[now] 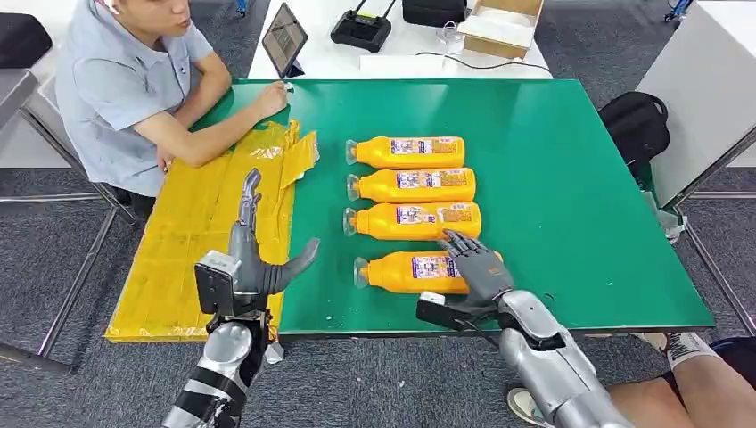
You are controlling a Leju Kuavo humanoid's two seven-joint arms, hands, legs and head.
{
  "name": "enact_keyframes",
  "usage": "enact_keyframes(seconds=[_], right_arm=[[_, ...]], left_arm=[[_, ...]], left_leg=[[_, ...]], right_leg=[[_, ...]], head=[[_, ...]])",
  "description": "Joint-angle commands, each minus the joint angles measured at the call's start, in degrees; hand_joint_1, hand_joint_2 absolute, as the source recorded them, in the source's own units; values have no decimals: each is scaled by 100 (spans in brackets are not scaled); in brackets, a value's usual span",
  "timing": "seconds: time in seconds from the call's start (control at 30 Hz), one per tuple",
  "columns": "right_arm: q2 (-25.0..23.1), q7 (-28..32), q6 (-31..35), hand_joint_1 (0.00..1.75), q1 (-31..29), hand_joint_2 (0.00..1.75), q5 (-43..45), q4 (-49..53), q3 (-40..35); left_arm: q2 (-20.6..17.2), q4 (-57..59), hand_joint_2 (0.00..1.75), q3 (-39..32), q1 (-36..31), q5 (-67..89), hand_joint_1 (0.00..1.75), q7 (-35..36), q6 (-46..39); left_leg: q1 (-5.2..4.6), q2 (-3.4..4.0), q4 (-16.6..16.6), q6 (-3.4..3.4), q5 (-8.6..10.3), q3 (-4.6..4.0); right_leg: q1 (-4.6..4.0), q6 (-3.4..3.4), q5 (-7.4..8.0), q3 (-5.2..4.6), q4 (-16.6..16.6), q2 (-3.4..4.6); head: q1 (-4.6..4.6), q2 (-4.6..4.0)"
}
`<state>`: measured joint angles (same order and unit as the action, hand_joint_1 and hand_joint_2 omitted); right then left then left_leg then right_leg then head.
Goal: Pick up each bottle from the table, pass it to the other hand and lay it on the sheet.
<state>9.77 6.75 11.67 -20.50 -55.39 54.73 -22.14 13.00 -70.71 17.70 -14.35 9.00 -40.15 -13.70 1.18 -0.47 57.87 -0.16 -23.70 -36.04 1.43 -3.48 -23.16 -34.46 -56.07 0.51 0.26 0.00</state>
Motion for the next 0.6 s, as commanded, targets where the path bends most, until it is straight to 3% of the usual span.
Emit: enact_keyframes(seconds=[0.03,0.07,0.1,0.13,0.17,0.43,0.6], right_arm=[[10,-147,-185,7,-274,175,-49,-590,10],[10,-147,-185,7,-274,175,-49,-590,10],[23,-146,-195,87,-261,175,-51,-604,10],[24,-157,-272,154,-261,175,-41,-628,10],[26,-164,-314,175,-246,175,-25,-639,16],[106,-68,-715,175,304,175,269,-414,83],[91,-21,-844,175,414,175,466,-430,181]], left_arm=[[-108,337,175,-83,-189,20,0,15,-6],[-108,337,175,-83,-189,20,0,15,-6],[-109,340,175,-88,-192,18,0,15,-7],[-107,343,175,-93,-191,17,0,15,-1],[-105,359,175,-101,-188,29,0,15,-16],[-127,208,175,-56,-13,50,0,15,-32],[-125,207,175,-30,-6,32,0,15,9]], left_leg=[[1,5,-4,6,-6,24],[-1,4,-4,4,-4,16],[0,4,-4,6,-7,26],[0,2,-4,4,-4,18],[1,2,-5,5,-6,25],[6,-8,-14,12,-18,62],[5,-9,-11,5,-8,43]], right_leg=[[-5,16,-5,24,6,-3],[-2,11,-3,15,4,-1],[-4,17,-6,26,5,-4],[-3,12,-4,17,4,-4],[-5,16,-6,26,6,-6],[-14,32,-19,68,21,-22],[-9,18,-10,46,17,-18]], head=[[0,0],[0,0],[2,0],[0,0],[2,0],[0,0],[0,0]])
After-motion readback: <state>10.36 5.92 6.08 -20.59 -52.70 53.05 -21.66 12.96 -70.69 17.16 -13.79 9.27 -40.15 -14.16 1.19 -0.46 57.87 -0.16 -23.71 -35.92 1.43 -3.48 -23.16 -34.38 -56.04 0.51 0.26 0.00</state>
